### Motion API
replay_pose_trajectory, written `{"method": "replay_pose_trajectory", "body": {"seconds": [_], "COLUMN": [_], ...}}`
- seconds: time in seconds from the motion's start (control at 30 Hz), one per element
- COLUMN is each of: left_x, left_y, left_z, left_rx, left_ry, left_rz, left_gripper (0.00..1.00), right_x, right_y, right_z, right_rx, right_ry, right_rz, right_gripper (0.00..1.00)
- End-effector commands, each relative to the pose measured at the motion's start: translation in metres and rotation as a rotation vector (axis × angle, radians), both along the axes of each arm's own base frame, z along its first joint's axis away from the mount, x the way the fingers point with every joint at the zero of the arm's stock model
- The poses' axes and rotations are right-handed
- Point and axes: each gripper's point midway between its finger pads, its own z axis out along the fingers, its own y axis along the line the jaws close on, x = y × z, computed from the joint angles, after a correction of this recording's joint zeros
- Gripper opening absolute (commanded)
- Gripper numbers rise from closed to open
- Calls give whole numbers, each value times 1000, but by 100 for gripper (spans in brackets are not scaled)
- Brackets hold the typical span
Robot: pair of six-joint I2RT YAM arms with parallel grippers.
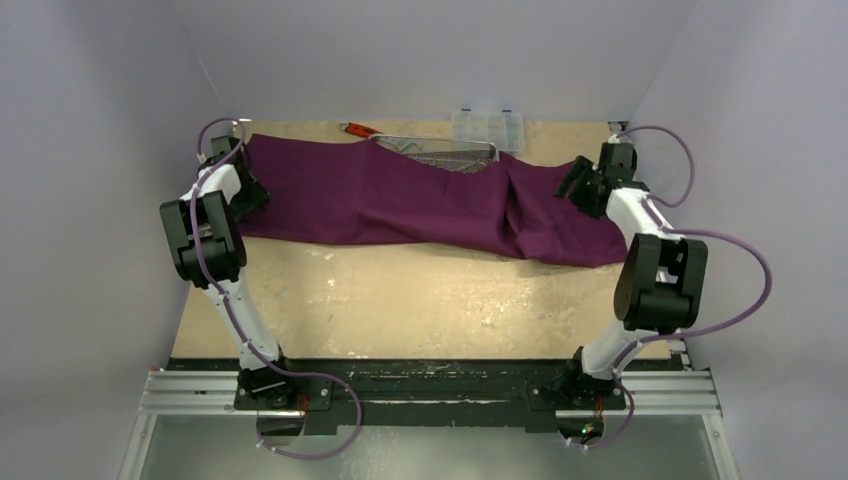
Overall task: Open and lay out the surgical kit
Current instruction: Open the surgical kit at the center of the board.
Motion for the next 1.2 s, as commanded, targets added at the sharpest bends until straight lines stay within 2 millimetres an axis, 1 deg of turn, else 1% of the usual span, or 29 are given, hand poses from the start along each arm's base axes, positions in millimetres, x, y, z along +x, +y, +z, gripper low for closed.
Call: {"method": "replay_pose_trajectory", "body": {"seconds": [0.0, 0.1, 0.2, 0.3, 0.37, 0.43, 0.53, 0.6, 0.77, 0.97, 1.03, 1.17], "left_x": [6, 4, 3, 2, 1, 1, 1, 0, 1, 2, 1, 1], "left_y": [9, 9, 10, 10, 10, 10, 10, 10, 11, 12, 13, 17], "left_z": [6, 3, 1, -1, -1, -2, -3, -4, -5, -5, -5, -2], "left_rx": [22, 23, 28, 29, 30, 30, 30, 30, 30, 30, 34, 52], "left_ry": [-26, -19, -12, -10, -8, -6, -4, -3, -4, -3, -1, 0], "left_rz": [17, 18, 21, 24, 27, 28, 33, 35, 41, 54, 68, 92], "left_gripper": [53, 53, 53, 53, 53, 53, 53, 53, 53, 53, 53, 53], "right_x": [16, 13, 9, 4, -1, -6, -12, -11, 0, 7, 7, 0], "right_y": [48, 53, 46, 30, 14, -6, -37, -50, -68, -90, -99, -112], "right_z": [-9, -26, -46, -64, -74, -82, -87, -88, -93, -98, -99, -102], "right_rx": [180, 221, 206, 148, 82, 1, -118, -170, -241, -330, -361, -388], "right_ry": [-45, 4, 69, 138, 192, 238, 300, 316, 330, 357, 375, 437], "right_rz": [224, 233, 189, 122, 54, -22, -132, -170, -211, -276, -300, -369], "right_gripper": [73, 74, 73, 73, 73, 73, 73, 73, 72, 72, 72, 71]}}
